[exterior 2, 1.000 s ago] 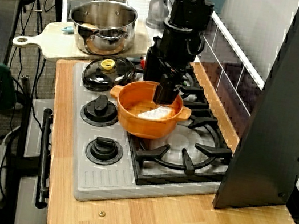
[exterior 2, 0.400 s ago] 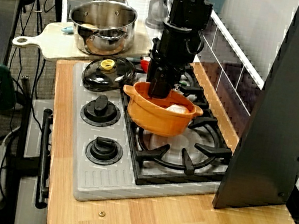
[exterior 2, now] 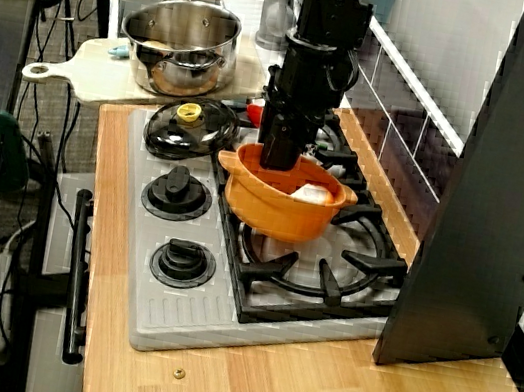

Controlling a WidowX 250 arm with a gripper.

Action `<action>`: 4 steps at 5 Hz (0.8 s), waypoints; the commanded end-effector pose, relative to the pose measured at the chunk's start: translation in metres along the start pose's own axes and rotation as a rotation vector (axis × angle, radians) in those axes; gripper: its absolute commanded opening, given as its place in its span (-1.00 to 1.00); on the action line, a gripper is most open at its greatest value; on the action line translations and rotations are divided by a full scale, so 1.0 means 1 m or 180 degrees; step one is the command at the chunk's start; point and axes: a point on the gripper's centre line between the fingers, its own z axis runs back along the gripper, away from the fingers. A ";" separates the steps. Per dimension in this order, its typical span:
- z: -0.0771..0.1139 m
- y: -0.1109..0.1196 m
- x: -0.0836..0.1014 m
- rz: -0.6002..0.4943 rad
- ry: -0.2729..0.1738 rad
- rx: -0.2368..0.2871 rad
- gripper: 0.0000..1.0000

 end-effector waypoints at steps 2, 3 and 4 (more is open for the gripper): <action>0.035 0.028 -0.003 -0.0093 -0.0221 -0.0319 -1.00; 0.040 0.029 -0.003 -0.0131 -0.0081 -0.0434 -1.00; 0.058 0.035 -0.014 -0.0174 -0.0055 -0.0583 -1.00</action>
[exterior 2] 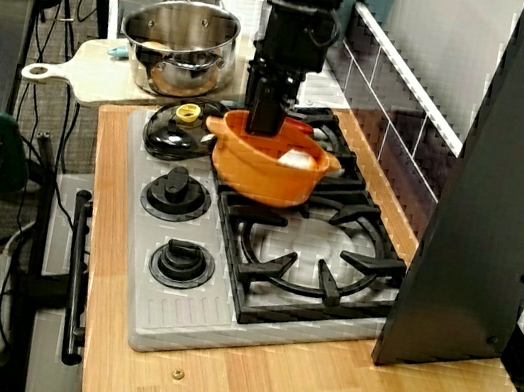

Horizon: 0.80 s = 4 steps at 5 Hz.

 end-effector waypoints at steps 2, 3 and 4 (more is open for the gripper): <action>0.069 0.020 -0.017 -0.0098 -0.0178 -0.0277 -1.00; 0.083 0.034 -0.028 -0.0114 -0.0197 -0.0361 -1.00; 0.092 0.046 -0.040 -0.0152 -0.0259 -0.0347 -1.00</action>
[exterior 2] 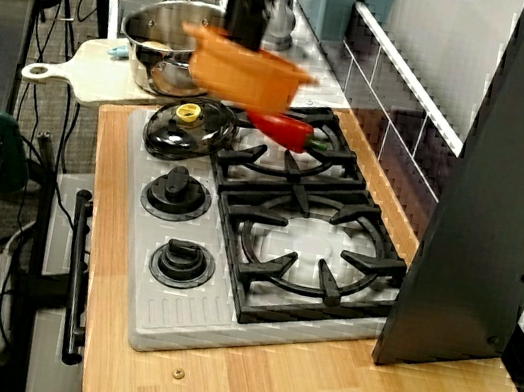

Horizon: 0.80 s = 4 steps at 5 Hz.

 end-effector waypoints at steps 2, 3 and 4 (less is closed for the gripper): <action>0.037 0.005 -0.035 -0.0406 -0.0590 0.0338 -1.00; 0.038 0.000 -0.039 -0.0441 -0.0683 0.0478 -1.00; 0.041 -0.005 -0.042 -0.0477 -0.0778 0.0636 -1.00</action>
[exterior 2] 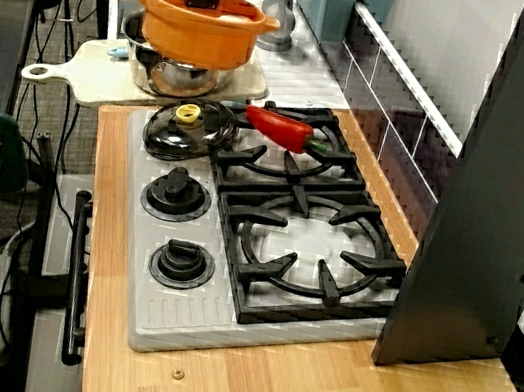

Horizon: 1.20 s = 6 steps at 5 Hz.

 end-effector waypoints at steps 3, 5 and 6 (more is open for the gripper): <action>0.036 -0.014 -0.002 -0.0346 -0.0536 0.0620 -1.00; 0.038 -0.013 0.000 -0.0463 -0.0601 0.0914 -1.00; 0.037 -0.006 0.004 -0.0487 -0.0555 0.0962 -1.00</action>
